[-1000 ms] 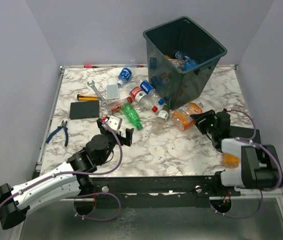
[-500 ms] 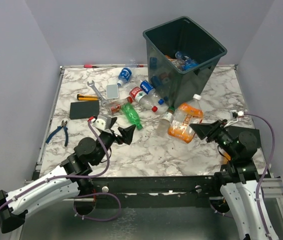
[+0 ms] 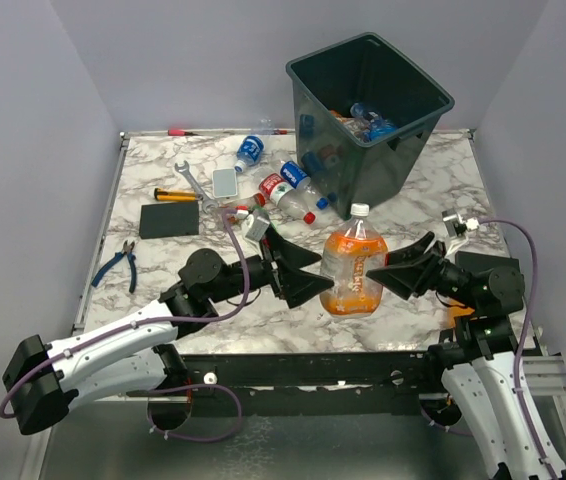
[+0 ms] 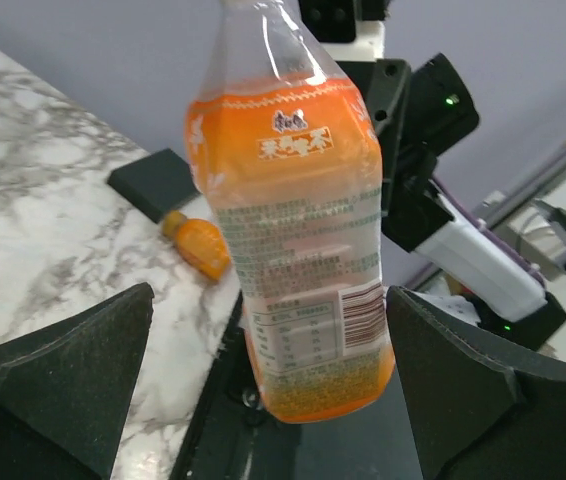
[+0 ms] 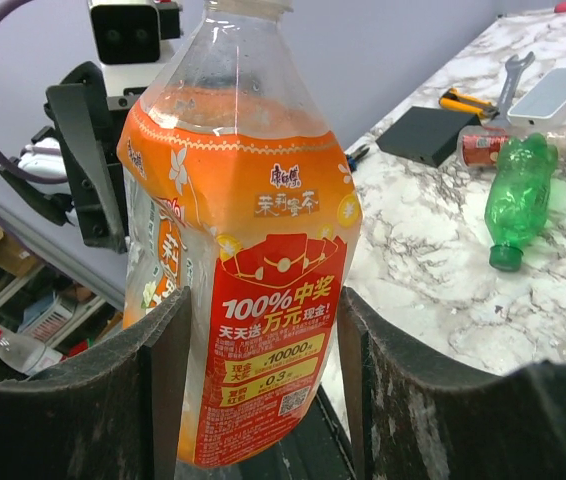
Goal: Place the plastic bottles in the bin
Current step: Pick up the plastic bottle at the center of the board, then place the plastic bottle in the trash bin.
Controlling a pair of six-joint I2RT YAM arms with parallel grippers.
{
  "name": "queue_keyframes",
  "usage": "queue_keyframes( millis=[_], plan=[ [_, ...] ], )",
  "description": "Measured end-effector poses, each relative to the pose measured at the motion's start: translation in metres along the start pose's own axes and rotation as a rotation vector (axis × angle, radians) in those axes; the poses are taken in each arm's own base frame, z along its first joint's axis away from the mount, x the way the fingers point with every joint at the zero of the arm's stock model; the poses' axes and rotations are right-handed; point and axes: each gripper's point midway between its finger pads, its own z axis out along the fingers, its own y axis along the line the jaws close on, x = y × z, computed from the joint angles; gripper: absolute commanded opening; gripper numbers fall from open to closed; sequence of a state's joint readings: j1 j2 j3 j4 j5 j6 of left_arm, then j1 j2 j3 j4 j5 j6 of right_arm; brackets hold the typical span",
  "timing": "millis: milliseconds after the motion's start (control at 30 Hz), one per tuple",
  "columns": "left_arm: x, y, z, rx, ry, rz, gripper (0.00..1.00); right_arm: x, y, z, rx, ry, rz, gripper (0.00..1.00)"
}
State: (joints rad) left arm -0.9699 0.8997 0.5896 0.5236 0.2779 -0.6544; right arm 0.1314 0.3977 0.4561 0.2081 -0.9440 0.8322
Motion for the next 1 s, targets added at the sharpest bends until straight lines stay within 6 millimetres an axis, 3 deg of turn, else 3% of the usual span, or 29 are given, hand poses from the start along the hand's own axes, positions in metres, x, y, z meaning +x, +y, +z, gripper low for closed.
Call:
queue_keyframes(
  millis=[300, 600, 733, 833, 967, 1000],
  plan=[
    [-0.003, -0.031, 0.004, 0.149, 0.023, -0.091, 0.99, -0.017, 0.009, 0.005, -0.034, -0.022, -0.039, 0.37],
    [0.01, -0.026, 0.012, 0.156, 0.068, -0.112, 0.99, -0.033, 0.009, 0.012, -0.02, -0.046, -0.034, 0.37],
    [0.023, -0.014, 0.019, 0.126, 0.102, -0.129, 0.88, -0.033, 0.003, 0.016, -0.003, -0.045, -0.024, 0.38],
    [0.025, -0.011, 0.02, 0.119, 0.106, -0.129, 0.73, -0.033, 0.0, 0.018, 0.019, -0.036, -0.021, 0.4],
    [0.021, -0.014, 0.022, 0.127, 0.092, -0.107, 0.47, -0.035, -0.003, 0.018, 0.045, -0.023, -0.031, 0.5],
    [0.019, -0.015, 0.022, 0.133, 0.089, -0.103, 0.43, -0.036, -0.003, 0.018, 0.049, -0.023, -0.037, 0.58]
  ],
)
